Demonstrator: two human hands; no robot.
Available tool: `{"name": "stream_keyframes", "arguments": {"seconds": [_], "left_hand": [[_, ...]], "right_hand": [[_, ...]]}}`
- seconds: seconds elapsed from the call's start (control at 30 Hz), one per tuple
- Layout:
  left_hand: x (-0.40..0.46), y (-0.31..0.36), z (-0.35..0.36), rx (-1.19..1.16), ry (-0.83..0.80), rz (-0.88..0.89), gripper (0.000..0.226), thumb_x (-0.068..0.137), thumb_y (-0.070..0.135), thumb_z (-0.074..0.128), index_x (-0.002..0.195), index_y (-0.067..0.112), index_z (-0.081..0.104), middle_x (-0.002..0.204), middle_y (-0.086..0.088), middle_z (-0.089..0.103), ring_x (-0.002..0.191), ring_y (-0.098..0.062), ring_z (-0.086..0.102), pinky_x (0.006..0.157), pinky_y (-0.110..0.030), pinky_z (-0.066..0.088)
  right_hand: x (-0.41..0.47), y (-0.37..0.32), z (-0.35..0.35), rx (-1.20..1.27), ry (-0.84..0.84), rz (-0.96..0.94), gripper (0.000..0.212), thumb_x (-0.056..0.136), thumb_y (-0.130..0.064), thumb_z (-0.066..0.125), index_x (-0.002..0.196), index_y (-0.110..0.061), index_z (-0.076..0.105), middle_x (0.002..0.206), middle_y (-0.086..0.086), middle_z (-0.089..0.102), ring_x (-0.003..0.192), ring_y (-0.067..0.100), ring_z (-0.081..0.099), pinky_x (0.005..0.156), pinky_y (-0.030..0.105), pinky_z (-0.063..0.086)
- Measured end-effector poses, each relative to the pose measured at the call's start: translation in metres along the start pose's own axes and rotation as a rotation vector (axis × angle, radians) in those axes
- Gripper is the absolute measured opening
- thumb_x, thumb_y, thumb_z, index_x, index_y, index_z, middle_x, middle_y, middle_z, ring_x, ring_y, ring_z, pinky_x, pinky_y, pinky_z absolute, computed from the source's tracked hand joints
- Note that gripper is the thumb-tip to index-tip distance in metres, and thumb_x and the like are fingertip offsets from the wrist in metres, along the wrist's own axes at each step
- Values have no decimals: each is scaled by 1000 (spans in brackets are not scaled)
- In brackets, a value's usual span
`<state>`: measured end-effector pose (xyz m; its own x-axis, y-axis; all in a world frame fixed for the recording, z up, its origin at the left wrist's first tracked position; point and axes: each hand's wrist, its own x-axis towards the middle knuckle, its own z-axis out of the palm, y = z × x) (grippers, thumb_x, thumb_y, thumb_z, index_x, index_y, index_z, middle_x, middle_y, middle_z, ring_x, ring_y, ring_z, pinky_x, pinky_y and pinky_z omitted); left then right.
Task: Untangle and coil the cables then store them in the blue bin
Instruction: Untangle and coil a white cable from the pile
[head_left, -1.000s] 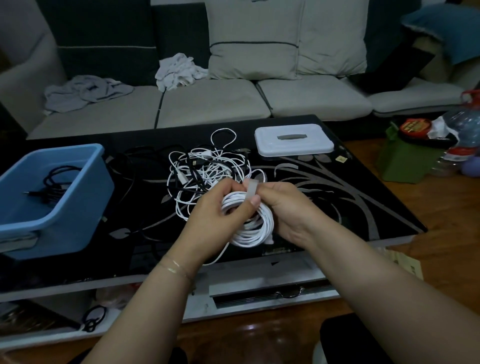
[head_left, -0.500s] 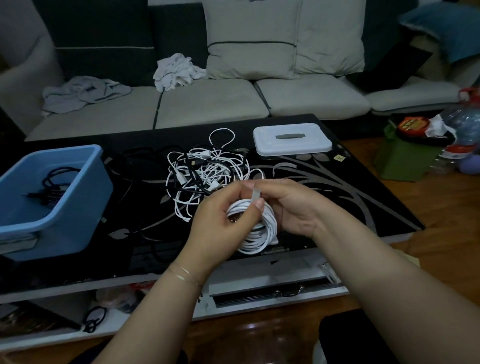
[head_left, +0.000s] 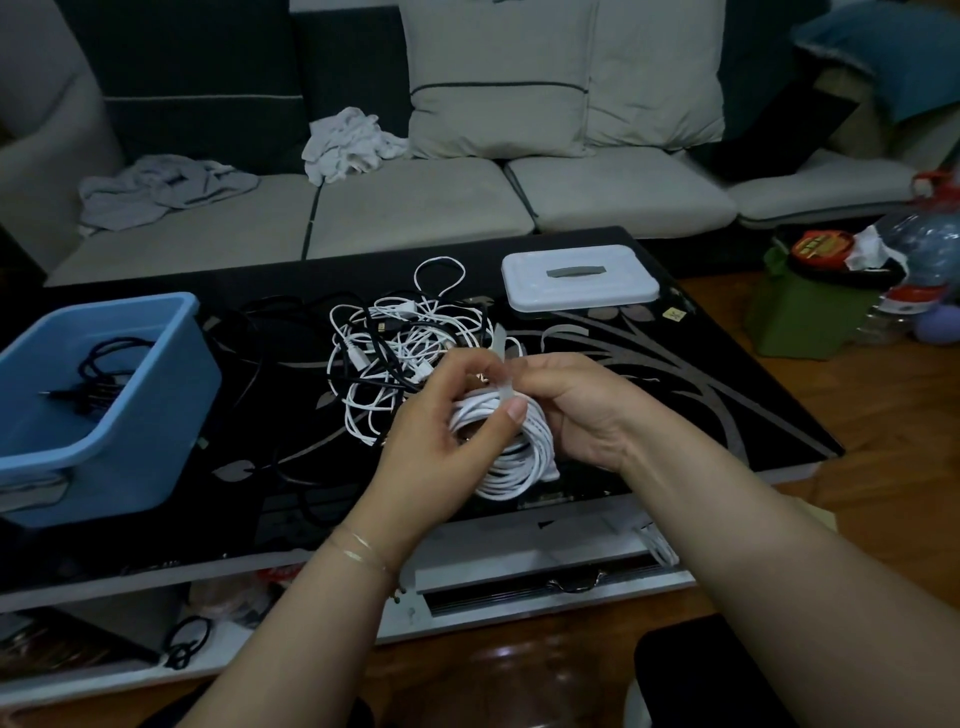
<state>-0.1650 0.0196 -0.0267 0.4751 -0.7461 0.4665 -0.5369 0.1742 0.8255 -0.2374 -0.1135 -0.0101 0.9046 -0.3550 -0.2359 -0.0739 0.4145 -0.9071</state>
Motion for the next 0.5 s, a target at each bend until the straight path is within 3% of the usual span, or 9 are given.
{"name": "stream_keyframes", "arguments": {"seconds": [0.07, 0.17, 0.3, 0.4, 0.5], "left_hand": [[0, 0, -1, 16, 11, 9, 11, 85, 38, 63, 91, 32, 56, 86, 14, 64, 77, -8, 63, 71, -27, 51], [1, 0, -3, 60, 38, -22, 15, 82, 38, 68, 90, 31, 58, 87, 15, 66, 77, -4, 64, 71, -22, 50], [4, -1, -7, 205, 48, -43, 20, 74, 35, 69, 89, 39, 56, 95, 23, 65, 80, 4, 61, 70, -10, 43], [2, -3, -8, 222, 48, -45, 19, 73, 34, 71, 87, 39, 59, 93, 23, 66, 80, 2, 62, 71, -14, 44], [0, -3, -6, 234, 44, -40, 16, 75, 32, 72, 87, 34, 62, 92, 22, 67, 81, -1, 62, 72, -21, 48]], "right_hand": [[-1, 1, 3, -34, 30, -54, 18, 89, 4, 52, 78, 0, 66, 72, 14, 67, 59, 17, 65, 55, 23, 55], [-3, 2, 8, -114, 110, -176, 22, 89, 0, 56, 68, -6, 61, 56, 2, 64, 48, 9, 59, 46, 18, 46], [-4, -1, 8, -264, 190, -342, 20, 85, -7, 66, 66, -11, 63, 57, -1, 63, 53, 9, 56, 55, 21, 46], [-4, -2, 8, -284, 209, -361, 18, 85, -9, 68, 67, -10, 63, 60, 1, 64, 55, 11, 57, 56, 21, 48], [-4, 0, 10, -208, 247, -264, 18, 83, -9, 69, 66, -10, 64, 60, 5, 63, 56, 14, 57, 55, 23, 47]]}}
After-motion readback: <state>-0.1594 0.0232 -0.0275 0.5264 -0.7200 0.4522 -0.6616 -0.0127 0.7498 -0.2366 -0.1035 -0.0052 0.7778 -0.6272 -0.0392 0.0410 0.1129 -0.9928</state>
